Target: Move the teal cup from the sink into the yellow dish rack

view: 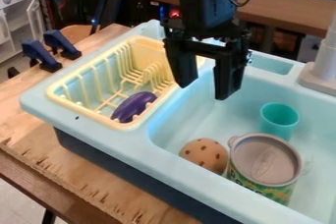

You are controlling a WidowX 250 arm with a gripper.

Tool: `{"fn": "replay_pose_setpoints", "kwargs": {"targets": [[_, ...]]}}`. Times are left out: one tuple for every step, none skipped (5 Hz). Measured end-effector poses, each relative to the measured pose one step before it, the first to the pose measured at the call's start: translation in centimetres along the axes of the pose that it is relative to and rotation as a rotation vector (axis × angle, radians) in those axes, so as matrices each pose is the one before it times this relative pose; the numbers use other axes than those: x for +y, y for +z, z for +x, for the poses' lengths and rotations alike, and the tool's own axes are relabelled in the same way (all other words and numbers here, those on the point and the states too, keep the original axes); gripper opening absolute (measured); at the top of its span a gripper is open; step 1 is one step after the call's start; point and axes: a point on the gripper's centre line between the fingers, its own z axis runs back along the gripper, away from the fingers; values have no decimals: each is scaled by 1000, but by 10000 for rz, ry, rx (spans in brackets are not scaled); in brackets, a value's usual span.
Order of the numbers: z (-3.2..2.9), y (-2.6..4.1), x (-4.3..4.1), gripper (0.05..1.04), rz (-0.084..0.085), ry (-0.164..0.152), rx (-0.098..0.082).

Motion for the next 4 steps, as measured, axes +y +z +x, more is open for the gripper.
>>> {"fn": "replay_pose_setpoints", "kwargs": {"targets": [[-199,-772,26,1003,30,41,256],[691,-345,-933,1003,1132,283,-441],[714,179,-1344,1003,312,-103,-521],[683,-107,-652,1003,255,9,18]]}}
